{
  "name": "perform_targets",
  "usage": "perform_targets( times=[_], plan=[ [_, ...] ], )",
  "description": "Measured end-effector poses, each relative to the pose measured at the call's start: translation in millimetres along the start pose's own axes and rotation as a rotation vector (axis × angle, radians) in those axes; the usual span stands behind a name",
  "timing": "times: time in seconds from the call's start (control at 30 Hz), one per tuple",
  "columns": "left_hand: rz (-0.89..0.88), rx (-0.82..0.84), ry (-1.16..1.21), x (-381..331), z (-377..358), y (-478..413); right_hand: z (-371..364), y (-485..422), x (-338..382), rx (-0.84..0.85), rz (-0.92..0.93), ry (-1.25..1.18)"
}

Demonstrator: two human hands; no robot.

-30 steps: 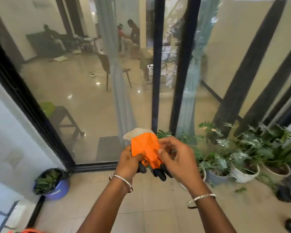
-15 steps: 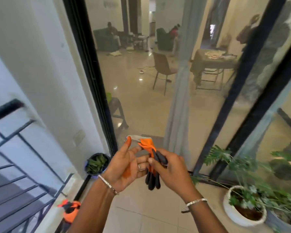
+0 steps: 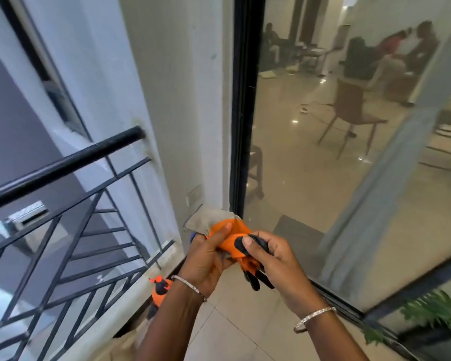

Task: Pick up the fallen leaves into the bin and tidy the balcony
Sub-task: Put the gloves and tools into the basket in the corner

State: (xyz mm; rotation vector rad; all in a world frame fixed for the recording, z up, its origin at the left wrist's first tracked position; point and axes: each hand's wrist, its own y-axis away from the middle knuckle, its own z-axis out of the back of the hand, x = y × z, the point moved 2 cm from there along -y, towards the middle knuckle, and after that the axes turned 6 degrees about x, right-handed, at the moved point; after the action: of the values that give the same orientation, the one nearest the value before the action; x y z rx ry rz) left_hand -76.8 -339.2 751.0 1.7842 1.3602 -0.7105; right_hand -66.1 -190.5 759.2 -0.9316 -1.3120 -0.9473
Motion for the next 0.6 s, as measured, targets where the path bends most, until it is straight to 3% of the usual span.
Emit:
perform_targets(
  times=[0.17,0.3,0.47,0.6],
  plan=[
    [-0.146,-0.241,0.031,-13.6,23.9,6.9,-21.7,-44.6,-6.2,0.011,-0.009,0.091],
    [-0.219,-0.368,0.205,-24.7,43.6,16.5,-42.5,-74.4,-5.5,-0.008,0.042,0.219],
    [-0.309,-0.462,0.442,-24.5,54.0,41.4,-64.6,-82.8,-5.3,-0.046,0.256,0.457],
    [-0.394,-0.587,0.588,-23.3,54.0,69.5,-99.6,-73.8,-3.0,0.153,0.424,0.547]
  ],
)
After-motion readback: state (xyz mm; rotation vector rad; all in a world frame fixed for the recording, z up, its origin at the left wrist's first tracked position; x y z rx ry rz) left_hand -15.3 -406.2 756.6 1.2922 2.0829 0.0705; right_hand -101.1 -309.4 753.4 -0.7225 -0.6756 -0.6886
